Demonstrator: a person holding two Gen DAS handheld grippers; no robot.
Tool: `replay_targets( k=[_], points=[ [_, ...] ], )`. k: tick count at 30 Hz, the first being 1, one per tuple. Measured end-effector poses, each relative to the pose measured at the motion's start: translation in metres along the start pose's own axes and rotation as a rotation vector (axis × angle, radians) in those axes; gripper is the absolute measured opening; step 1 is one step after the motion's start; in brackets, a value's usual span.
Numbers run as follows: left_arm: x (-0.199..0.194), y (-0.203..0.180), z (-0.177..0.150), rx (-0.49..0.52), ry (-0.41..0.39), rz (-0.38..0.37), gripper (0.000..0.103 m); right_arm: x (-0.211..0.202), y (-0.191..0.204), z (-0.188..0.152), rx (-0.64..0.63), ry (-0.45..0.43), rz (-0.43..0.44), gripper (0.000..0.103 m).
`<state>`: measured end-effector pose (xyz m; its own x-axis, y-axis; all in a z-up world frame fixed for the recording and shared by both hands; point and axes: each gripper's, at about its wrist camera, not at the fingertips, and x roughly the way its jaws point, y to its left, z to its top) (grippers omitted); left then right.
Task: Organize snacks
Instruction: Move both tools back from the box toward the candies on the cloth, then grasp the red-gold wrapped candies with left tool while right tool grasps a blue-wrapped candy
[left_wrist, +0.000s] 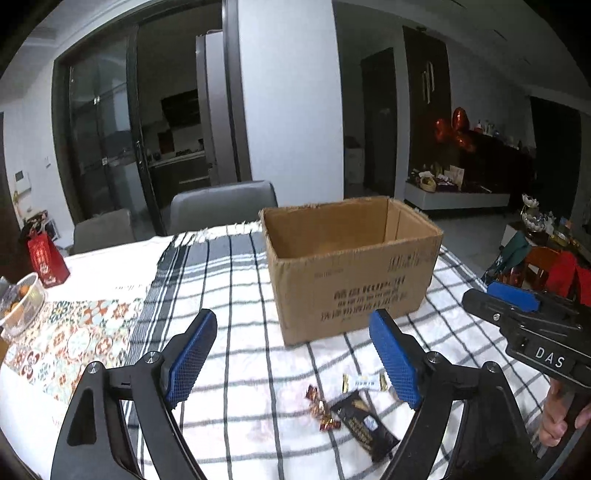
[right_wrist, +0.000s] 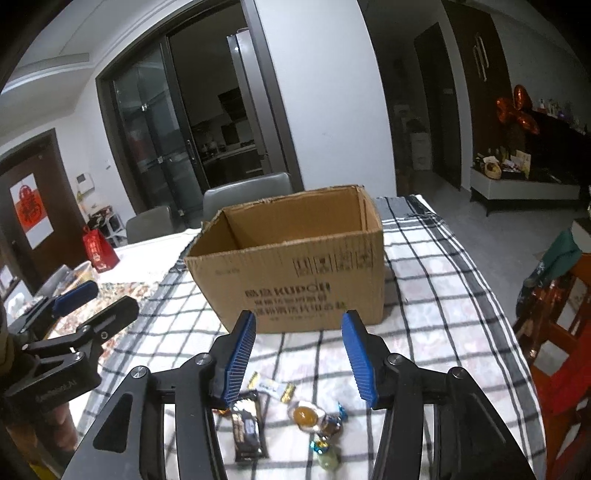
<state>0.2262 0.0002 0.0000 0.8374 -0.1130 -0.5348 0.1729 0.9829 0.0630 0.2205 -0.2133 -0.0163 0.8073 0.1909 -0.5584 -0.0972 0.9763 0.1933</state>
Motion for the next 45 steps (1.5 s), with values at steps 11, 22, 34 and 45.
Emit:
replay_targets(
  k=[11, 22, 34, 45],
  points=[
    [0.006, 0.0, -0.04, -0.001, 0.06, 0.005, 0.082, 0.012, -0.004, -0.042, 0.041, 0.109, -0.006, 0.05],
    [0.036, -0.002, -0.063, 0.0, 0.147, -0.049, 0.071, 0.029, -0.012, -0.072, 0.08, 0.189, -0.029, 0.049],
    [0.075, 0.002, -0.082, -0.044, 0.234, -0.113, 0.051, 0.048, -0.015, -0.086, 0.079, 0.225, -0.063, 0.044],
    [0.098, 0.005, -0.093, -0.114, 0.289, -0.19, 0.034, 0.055, -0.01, -0.092, 0.071, 0.231, -0.054, 0.036]
  ],
)
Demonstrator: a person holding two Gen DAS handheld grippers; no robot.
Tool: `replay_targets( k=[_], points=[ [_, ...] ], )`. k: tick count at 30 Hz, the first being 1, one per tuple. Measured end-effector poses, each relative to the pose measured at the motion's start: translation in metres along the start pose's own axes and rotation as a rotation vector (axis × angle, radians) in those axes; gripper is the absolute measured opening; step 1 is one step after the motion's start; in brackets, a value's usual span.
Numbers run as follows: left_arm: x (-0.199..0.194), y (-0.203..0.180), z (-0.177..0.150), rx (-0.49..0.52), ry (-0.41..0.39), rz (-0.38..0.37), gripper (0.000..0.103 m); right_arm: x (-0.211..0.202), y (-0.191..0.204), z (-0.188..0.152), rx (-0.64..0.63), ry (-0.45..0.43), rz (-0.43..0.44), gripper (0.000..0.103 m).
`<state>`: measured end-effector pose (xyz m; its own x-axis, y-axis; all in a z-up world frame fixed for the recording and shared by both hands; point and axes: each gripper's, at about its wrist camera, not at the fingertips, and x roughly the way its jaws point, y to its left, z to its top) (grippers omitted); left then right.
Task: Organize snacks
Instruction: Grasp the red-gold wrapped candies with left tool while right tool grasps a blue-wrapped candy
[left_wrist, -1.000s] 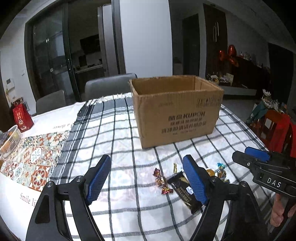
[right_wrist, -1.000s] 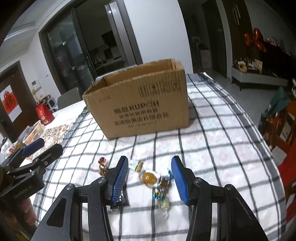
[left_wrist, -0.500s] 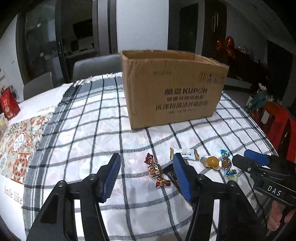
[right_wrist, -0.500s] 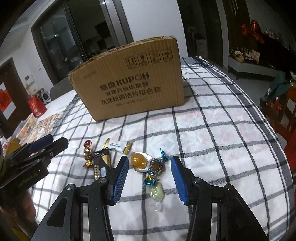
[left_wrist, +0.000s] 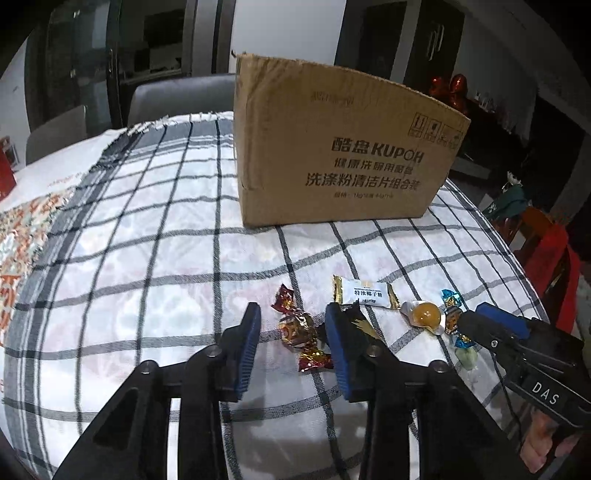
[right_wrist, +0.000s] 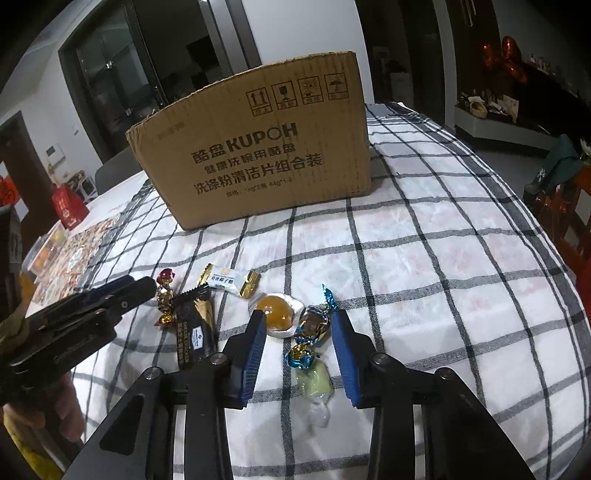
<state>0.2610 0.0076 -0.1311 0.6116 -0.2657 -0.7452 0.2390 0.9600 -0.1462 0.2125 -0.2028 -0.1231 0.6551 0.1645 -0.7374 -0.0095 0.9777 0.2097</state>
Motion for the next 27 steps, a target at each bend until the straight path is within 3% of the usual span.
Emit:
replay_targets(
  k=[15, 19, 20, 27],
  points=[
    [0.021, 0.003, -0.002, -0.063, 0.051, -0.054, 0.03, 0.011, -0.003, 0.0, 0.015, 0.019, 0.005, 0.027],
    [0.025, 0.005, -0.003, -0.082, 0.069, -0.076, 0.022, 0.012, -0.002, 0.0, 0.01, 0.015, 0.002, 0.024],
    [0.026, 0.006, -0.004, -0.087, 0.068, -0.08, 0.021, 0.012, -0.002, 0.0, 0.005, 0.015, -0.002, 0.017],
    [0.017, 0.002, -0.003, -0.071, 0.045, -0.064, 0.019, 0.011, -0.003, 0.0, 0.008, 0.009, 0.006, 0.014]
  ],
)
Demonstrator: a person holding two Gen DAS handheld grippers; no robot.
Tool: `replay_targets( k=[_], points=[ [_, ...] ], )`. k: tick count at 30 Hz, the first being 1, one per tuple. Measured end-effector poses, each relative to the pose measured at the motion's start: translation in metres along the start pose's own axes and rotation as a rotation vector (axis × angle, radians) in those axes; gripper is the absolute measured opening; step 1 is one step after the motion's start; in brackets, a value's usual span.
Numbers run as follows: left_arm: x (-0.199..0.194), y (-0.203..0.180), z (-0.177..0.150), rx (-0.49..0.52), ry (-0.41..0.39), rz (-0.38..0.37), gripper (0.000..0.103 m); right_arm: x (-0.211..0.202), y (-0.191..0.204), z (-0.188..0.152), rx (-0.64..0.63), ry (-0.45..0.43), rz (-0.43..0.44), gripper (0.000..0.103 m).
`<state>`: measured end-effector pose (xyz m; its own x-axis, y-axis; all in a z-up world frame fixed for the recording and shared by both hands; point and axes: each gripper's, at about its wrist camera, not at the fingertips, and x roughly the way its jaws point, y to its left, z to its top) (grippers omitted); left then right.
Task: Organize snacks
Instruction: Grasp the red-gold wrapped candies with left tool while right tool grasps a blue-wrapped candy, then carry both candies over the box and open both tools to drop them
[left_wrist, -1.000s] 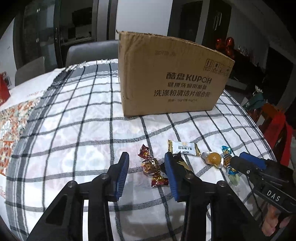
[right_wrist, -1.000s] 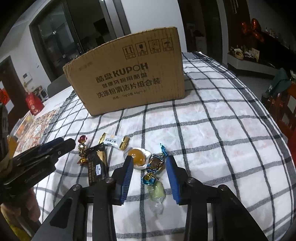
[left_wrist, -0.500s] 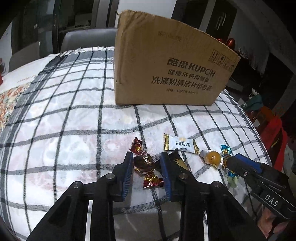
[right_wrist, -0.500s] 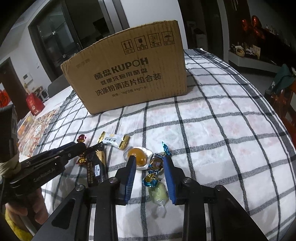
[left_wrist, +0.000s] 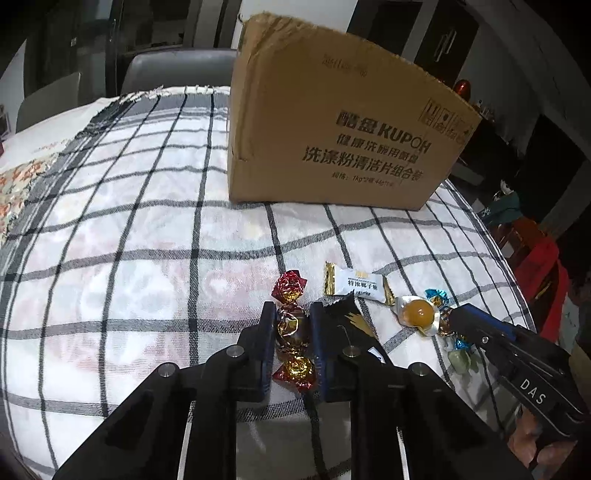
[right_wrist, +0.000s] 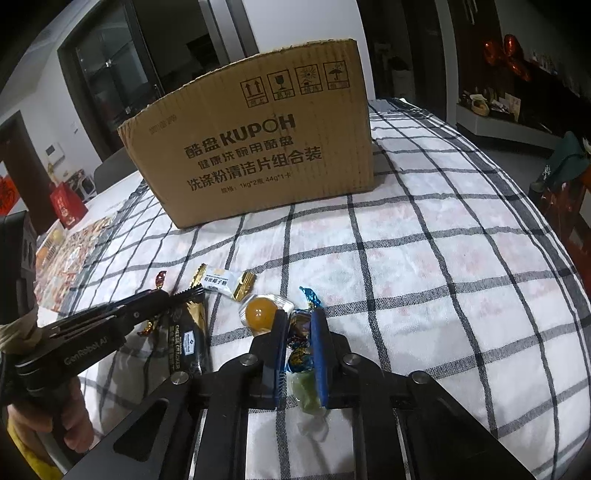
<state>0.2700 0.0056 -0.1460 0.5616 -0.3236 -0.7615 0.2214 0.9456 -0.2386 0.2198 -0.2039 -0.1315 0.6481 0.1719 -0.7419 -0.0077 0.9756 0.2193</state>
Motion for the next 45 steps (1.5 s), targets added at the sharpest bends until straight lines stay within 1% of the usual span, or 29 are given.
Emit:
replay_targets(
  k=[5, 11, 17, 22, 35, 39, 45],
  points=[
    [-0.013, -0.006, 0.002, 0.022, -0.023, 0.02, 0.019, -0.008, 0.0, 0.001, -0.001, -0.018, 0.009, 0.014],
    [-0.031, -0.015, 0.005, 0.036, -0.051, 0.011, 0.019, -0.022, 0.0, 0.004, -0.004, -0.047, 0.026, 0.014],
    [-0.05, -0.025, 0.01, 0.051, -0.085, 0.001, 0.019, -0.042, 0.003, 0.013, -0.011, -0.096, 0.059, 0.014],
    [-0.065, -0.031, 0.018, 0.063, -0.117, -0.002, 0.019, -0.059, 0.011, 0.024, -0.043, -0.15, 0.073, 0.014],
    [-0.094, -0.048, 0.054, 0.119, -0.214, -0.001, 0.019, -0.085, 0.028, 0.056, -0.094, -0.249, 0.136, 0.014],
    [-0.099, -0.051, 0.067, 0.131, -0.245, 0.003, 0.019, -0.089, 0.029, 0.073, -0.098, -0.284, 0.15, 0.014],
    [-0.102, -0.054, 0.093, 0.151, -0.285, 0.013, 0.019, -0.088, 0.026, 0.101, -0.093, -0.319, 0.145, 0.014]
  ],
)
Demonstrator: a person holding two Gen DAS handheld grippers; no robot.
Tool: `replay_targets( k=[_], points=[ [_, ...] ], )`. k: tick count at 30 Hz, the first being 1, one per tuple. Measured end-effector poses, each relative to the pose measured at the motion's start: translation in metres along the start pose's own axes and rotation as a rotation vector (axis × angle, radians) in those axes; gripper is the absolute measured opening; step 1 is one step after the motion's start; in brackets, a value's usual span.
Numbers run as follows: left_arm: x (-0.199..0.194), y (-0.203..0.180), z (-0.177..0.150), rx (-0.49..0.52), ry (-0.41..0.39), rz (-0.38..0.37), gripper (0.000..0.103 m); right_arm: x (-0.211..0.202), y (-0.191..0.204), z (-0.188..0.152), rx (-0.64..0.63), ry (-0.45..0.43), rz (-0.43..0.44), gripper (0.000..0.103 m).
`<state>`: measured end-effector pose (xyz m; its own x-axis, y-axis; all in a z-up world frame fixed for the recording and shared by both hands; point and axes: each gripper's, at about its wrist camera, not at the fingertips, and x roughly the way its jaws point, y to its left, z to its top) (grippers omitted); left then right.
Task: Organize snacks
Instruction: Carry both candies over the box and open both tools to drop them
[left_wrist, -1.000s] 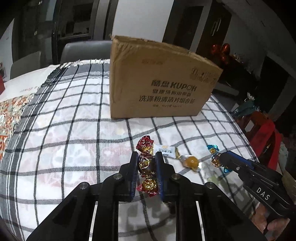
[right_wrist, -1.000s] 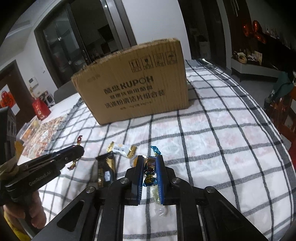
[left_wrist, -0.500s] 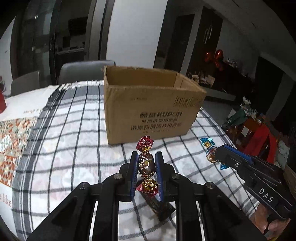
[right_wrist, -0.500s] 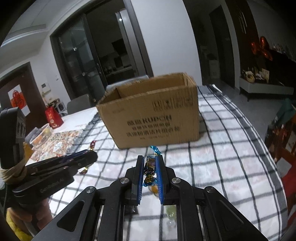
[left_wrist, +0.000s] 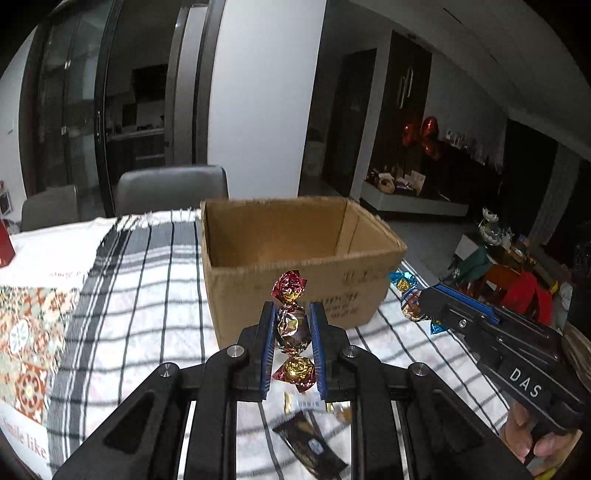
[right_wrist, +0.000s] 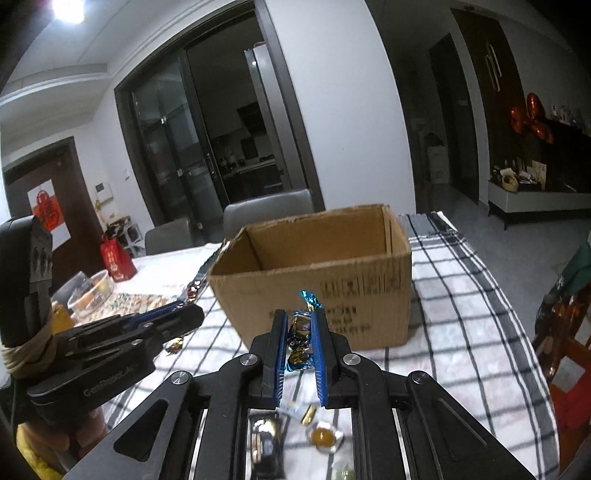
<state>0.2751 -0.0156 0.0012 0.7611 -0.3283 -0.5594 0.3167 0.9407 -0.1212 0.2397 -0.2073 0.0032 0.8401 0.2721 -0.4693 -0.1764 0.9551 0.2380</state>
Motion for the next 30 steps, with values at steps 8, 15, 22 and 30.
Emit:
replay_targets(
  k=[8, 15, 22, 30],
  points=[
    [0.01, 0.002, 0.032, 0.024, -0.037, 0.016, 0.019, 0.013, -0.005, 0.035, -0.028, -0.046, -0.009, 0.014],
    [0.022, 0.009, 0.056, 0.017, -0.057, 0.025, 0.019, 0.033, -0.012, 0.059, -0.037, -0.04, -0.013, 0.014],
    [0.046, 0.014, 0.07, 0.02, -0.022, 0.032, 0.019, 0.054, -0.013, 0.07, -0.069, -0.023, -0.022, 0.014],
    [0.08, 0.02, 0.08, 0.029, 0.04, 0.061, 0.019, 0.082, -0.016, 0.079, -0.093, 0.019, -0.041, 0.014]
  ],
)
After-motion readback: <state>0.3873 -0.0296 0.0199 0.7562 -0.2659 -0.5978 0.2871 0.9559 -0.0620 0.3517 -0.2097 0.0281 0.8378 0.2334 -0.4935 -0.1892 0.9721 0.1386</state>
